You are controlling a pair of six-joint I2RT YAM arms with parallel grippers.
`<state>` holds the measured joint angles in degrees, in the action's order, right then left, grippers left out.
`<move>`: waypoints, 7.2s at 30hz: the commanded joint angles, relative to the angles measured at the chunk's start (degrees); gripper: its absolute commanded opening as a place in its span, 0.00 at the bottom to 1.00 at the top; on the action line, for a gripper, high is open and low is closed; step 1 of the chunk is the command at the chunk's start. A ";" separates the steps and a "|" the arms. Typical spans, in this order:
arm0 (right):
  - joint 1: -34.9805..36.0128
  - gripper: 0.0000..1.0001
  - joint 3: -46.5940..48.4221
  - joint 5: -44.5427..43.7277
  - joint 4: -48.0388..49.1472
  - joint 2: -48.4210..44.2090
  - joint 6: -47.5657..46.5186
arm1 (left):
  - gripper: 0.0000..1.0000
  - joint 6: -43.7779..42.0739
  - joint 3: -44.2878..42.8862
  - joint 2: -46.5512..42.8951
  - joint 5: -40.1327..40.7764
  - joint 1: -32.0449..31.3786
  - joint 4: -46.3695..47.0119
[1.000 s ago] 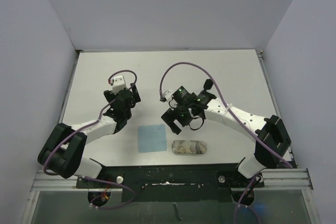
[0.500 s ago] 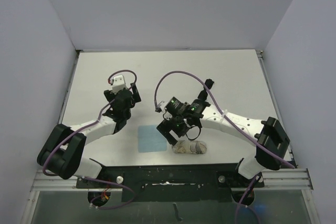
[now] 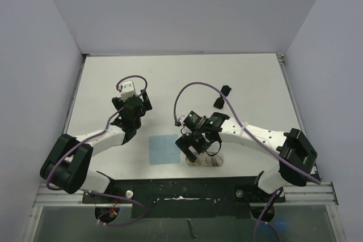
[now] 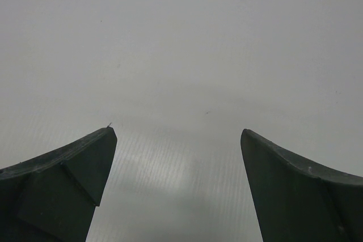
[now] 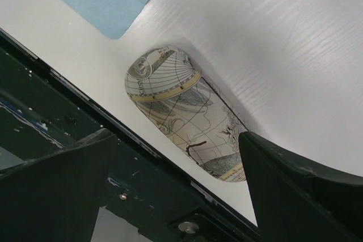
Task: Organize the sunglasses
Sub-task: Pick up the sunglasses case from the center of the board, then place the sunglasses case at the center of the board, then pick up the sunglasses case from the center of the board.
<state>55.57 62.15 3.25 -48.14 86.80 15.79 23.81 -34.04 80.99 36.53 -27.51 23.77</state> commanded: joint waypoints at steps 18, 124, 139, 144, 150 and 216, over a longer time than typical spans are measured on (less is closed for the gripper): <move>0.92 0.97 -1.55 -0.35 -3.12 0.38 -0.14 | 0.93 0.95 -0.29 -1.46 -1.42 0.79 2.27; -20.66 0.05 35.70 -7.28 7.93 35.67 -12.50 | 0.93 1.21 -1.32 2.31 -2.62 1.14 2.96; -20.95 0.38 28.22 -3.51 15.77 31.72 -9.29 | 0.93 1.39 -1.24 2.59 -2.12 1.27 2.97; -20.94 0.47 27.09 -3.54 16.82 31.65 -8.68 | 0.93 1.41 -1.13 2.59 -2.17 1.23 3.01; -20.52 0.66 28.43 -4.71 14.83 32.42 -8.78 | 0.93 1.33 -1.12 2.60 -2.26 1.23 2.88; -17.47 0.70 36.30 -11.77 1.69 39.43 -11.08 | 0.93 1.94 -1.16 2.07 -3.29 1.74 3.04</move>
<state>37.67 97.51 -7.53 -45.89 124.55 5.78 25.28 -34.00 83.53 33.98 -26.15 24.03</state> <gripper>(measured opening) 0.697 0.930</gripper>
